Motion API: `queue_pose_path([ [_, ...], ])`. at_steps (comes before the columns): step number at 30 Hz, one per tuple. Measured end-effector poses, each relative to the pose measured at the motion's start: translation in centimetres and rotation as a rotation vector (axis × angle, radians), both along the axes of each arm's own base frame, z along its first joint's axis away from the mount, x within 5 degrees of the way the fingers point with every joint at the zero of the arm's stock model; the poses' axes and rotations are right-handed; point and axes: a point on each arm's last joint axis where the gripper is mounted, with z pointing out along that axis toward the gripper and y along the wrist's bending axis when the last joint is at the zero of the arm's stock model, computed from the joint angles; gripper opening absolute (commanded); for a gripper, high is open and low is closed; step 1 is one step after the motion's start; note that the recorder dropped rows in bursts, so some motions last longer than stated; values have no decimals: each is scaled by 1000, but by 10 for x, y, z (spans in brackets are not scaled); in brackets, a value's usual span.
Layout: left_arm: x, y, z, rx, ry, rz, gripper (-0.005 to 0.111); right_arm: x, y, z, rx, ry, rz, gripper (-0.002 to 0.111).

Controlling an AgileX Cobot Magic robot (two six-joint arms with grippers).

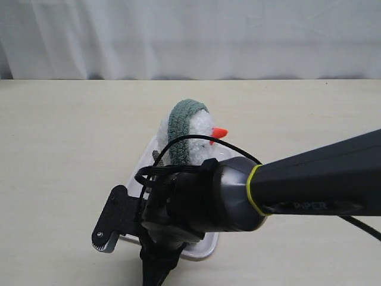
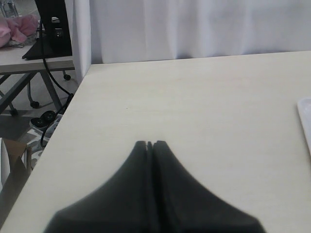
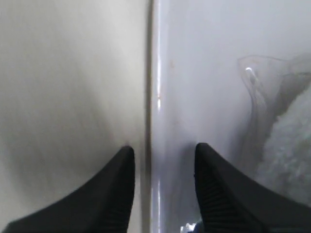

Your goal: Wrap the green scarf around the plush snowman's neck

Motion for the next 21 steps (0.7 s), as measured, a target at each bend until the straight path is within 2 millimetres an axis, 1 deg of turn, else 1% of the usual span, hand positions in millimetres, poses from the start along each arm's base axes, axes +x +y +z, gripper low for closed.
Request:
queue_pose_path([
  [2,0,0,0,0,0,0,0,1,0,0,8,-8,-11,31],
  [6,0,0,0,0,0,0,0,1,2,0,30,-14,-13,7],
  [7,0,0,0,0,0,0,0,2,3,0,42,-15,-12,4],
  [11,0,0,0,0,0,0,0,2,8,0,90,-27,0,4],
  [13,0,0,0,0,0,0,0,3,11,1,130,-30,-20,4],
  [15,0,0,0,0,0,0,0,6,16,6,178,-34,-62,4],
  [18,0,0,0,0,0,0,0,12,29,19,259,-44,-100,4],
  [21,0,0,0,0,0,0,0,16,37,29,310,-49,-118,4],
])
